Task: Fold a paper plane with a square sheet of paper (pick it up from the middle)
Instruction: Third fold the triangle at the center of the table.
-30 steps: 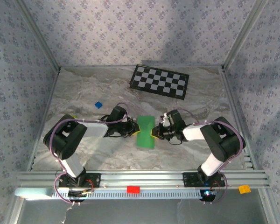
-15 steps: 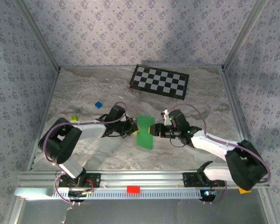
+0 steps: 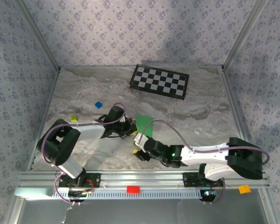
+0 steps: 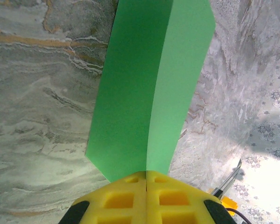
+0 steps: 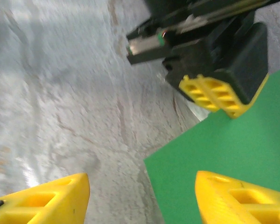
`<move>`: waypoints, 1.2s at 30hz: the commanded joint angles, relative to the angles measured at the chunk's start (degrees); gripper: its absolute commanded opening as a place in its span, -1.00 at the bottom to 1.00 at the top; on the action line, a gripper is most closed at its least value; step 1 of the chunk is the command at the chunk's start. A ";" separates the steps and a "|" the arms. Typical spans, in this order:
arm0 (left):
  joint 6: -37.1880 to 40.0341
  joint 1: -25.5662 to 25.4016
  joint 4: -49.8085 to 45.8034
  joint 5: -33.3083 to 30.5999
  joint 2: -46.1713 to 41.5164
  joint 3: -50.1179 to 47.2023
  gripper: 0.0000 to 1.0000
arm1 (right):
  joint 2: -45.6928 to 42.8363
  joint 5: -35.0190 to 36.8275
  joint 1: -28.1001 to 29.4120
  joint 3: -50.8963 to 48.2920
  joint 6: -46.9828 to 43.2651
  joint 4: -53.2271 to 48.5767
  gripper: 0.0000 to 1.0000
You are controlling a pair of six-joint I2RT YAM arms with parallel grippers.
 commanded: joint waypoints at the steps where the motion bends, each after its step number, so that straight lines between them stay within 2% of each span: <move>1: -0.33 0.02 -0.61 -0.11 -1.11 -0.49 -0.95 | 4.19 11.86 2.17 3.27 -6.16 1.82 0.26; 8: -0.24 -0.01 -0.85 0.00 -1.00 -0.16 -0.95 | 9.76 19.48 4.00 5.37 -5.48 1.61 0.19; 15: -0.19 -0.09 -0.91 -0.03 -1.09 -0.18 -0.95 | 9.86 20.49 3.98 4.81 -3.42 0.60 -0.24; 30: 0.35 -0.06 -1.39 -0.43 -1.63 -0.08 -0.93 | 7.02 16.97 2.19 3.71 1.24 -2.43 -0.88; 33: 0.78 -0.06 -1.90 -0.92 -2.19 -0.07 -0.83 | 6.39 15.32 1.46 3.60 1.50 -2.61 -0.97; 36: 1.53 -0.06 -3.24 -1.83 -3.34 0.17 -0.62 | 5.68 12.76 0.35 3.22 2.09 -2.60 -1.00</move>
